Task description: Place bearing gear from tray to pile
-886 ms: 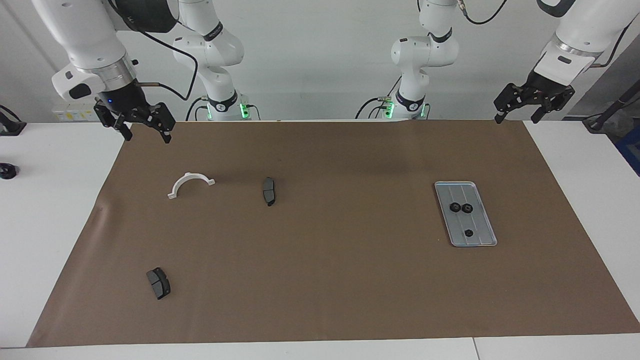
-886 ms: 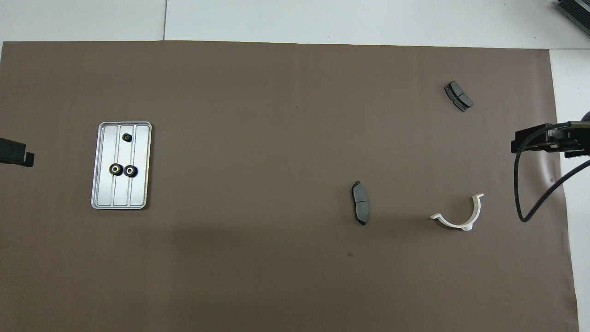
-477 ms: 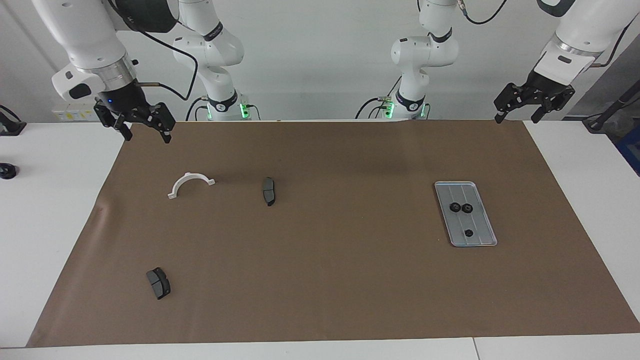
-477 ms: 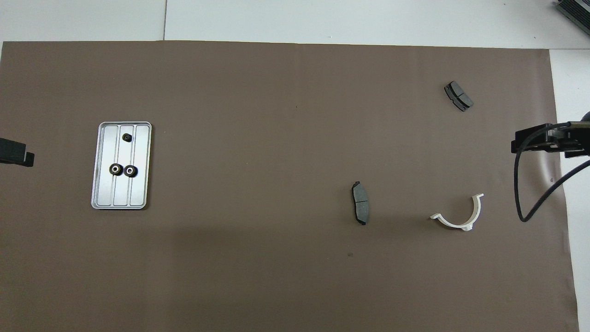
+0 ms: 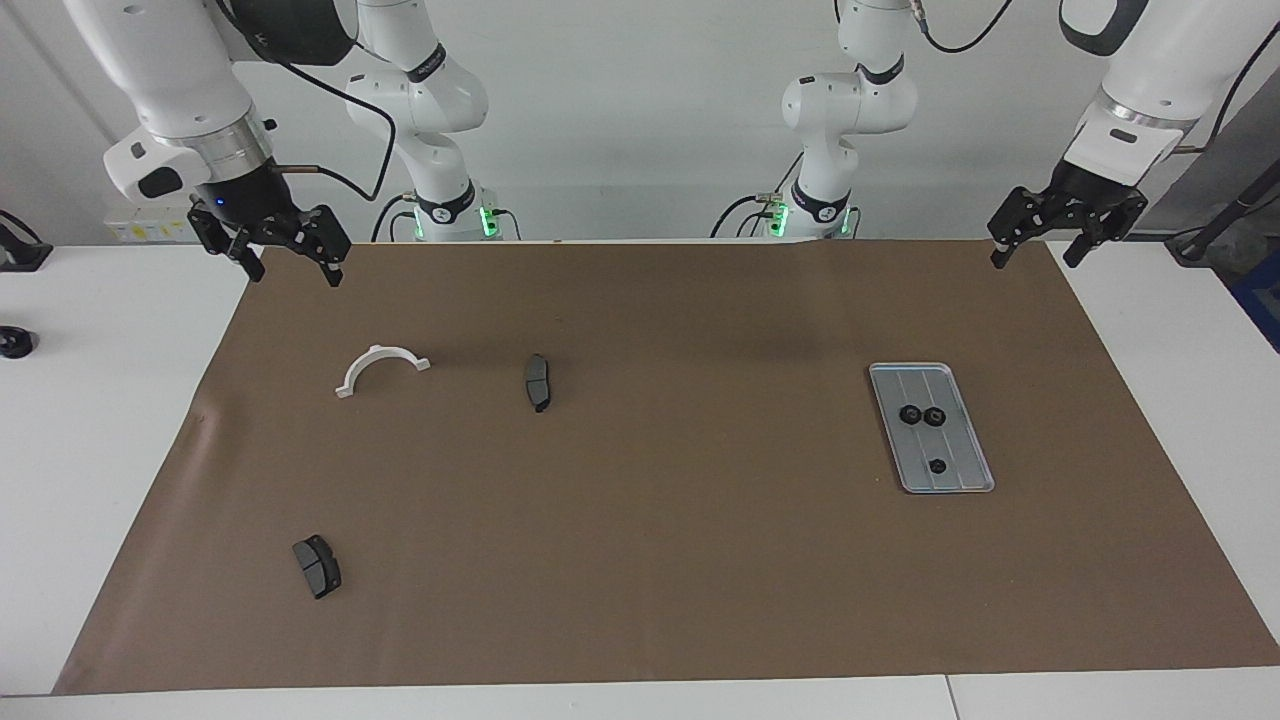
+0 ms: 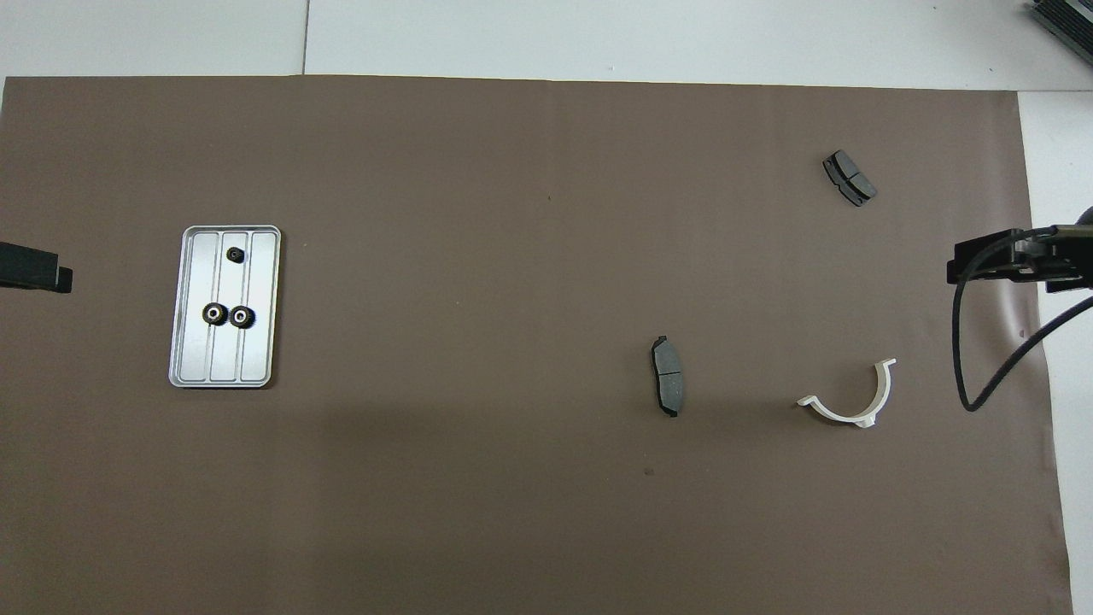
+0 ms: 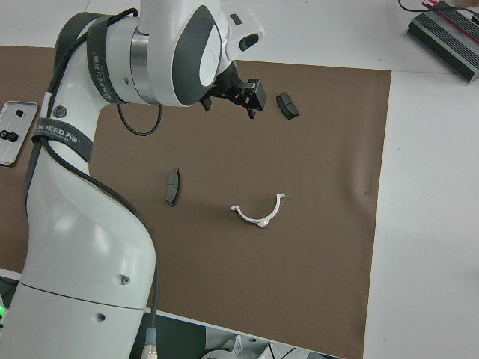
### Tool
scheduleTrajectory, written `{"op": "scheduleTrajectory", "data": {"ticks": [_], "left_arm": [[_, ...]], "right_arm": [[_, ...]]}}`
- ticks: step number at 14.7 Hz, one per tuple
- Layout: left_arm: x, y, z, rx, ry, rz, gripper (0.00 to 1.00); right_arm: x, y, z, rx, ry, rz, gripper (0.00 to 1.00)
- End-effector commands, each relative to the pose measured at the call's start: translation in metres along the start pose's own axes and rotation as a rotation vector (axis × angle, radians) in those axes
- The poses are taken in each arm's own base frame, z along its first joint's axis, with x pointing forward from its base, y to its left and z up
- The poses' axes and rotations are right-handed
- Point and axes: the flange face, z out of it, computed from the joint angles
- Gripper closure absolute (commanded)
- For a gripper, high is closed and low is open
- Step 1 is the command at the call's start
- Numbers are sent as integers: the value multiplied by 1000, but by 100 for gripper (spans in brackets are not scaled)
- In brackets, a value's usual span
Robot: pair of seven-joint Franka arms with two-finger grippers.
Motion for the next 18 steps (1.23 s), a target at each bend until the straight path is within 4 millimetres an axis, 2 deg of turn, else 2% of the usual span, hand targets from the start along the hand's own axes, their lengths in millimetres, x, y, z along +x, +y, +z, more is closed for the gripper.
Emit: {"op": "scheduleTrajectory", "data": {"ticks": [1, 4, 9, 12, 13, 15, 17, 18], "left_arm": [[-15, 1, 29, 23, 43, 7, 0], [-6, 2, 56, 28, 69, 10, 0], [10, 3, 118, 35, 73, 16, 0], [6, 14, 149, 33, 81, 31, 0], [7, 14, 154, 34, 93, 32, 0], [9, 16, 167, 34, 84, 35, 8], [6, 16, 178, 35, 107, 36, 13], [4, 16, 192, 36, 106, 37, 14]], "right_arm": [[-6, 1, -2, 10, -4, -14, 0], [-6, 1, -2, 10, -4, -14, 0], [-6, 1, -2, 12, -4, -14, 0], [-7, 2, -1, 10, -12, -11, 0], [-7, 6, -1, 10, -10, -3, 0], [-4, 19, -1, 10, 3, 18, 0], [-3, 20, -2, 11, 11, 20, 0], [-4, 21, -1, 10, 2, 25, 0]]}}
